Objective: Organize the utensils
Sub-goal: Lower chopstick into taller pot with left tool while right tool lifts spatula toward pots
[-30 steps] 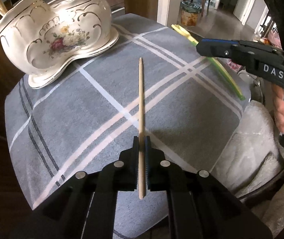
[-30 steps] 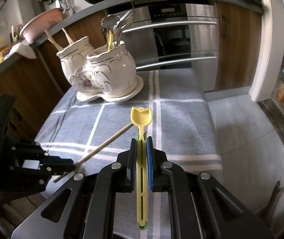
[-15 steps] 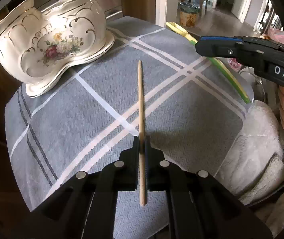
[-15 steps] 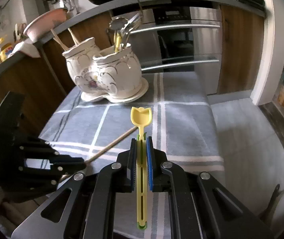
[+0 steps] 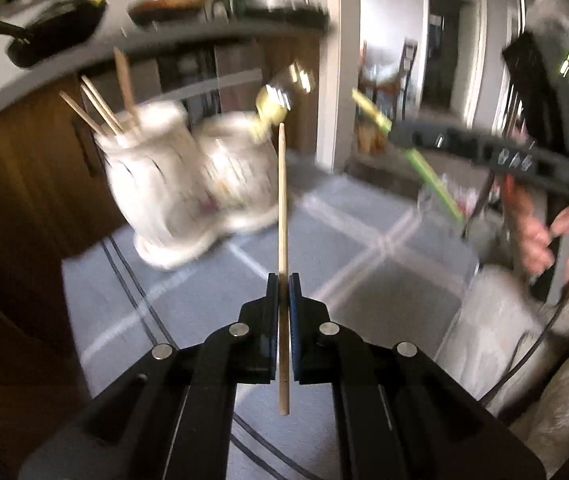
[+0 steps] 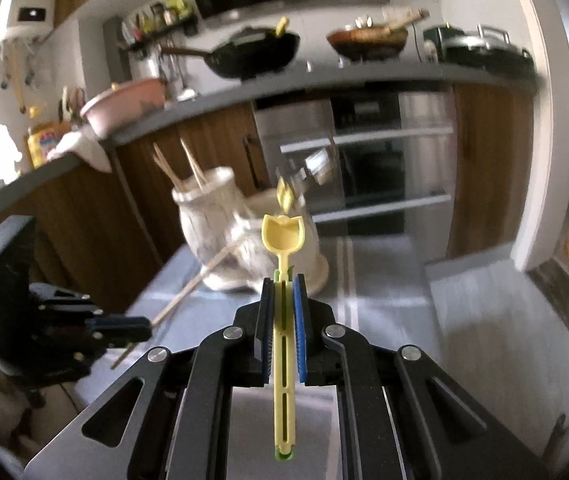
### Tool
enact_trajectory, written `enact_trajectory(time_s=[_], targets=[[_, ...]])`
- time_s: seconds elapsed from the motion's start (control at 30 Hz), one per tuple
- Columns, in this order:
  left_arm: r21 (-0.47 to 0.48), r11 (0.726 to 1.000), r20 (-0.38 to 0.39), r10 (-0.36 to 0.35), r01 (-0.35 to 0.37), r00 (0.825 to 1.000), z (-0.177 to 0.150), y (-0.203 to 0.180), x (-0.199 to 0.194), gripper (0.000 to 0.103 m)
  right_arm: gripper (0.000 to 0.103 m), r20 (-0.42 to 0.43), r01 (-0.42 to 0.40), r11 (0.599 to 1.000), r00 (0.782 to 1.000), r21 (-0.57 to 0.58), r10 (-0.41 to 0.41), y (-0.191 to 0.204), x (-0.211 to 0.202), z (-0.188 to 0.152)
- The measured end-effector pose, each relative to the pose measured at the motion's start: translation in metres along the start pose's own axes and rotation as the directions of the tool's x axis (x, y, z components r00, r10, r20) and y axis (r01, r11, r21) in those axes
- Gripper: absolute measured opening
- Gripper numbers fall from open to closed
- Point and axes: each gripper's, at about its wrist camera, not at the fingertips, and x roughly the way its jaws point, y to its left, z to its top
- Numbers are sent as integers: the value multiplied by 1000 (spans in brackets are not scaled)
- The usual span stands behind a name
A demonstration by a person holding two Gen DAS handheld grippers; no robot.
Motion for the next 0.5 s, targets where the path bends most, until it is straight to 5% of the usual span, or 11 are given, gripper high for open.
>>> enact_trajectory(time_s=[0.13,0.23,0.5], targets=[[-29,1000,156,12,-7,988,20,15,-16,5,11,84,-25,1000,996,6,24,8,5,21],[-77,997,274,20,1,962,40,29,-20,5,11,151,-66,997,987,45,59,10,16,38],[-171,984,296,105,-56,949,61,74,6,5,11,185,-110,990,979,93,91,15,58,61]])
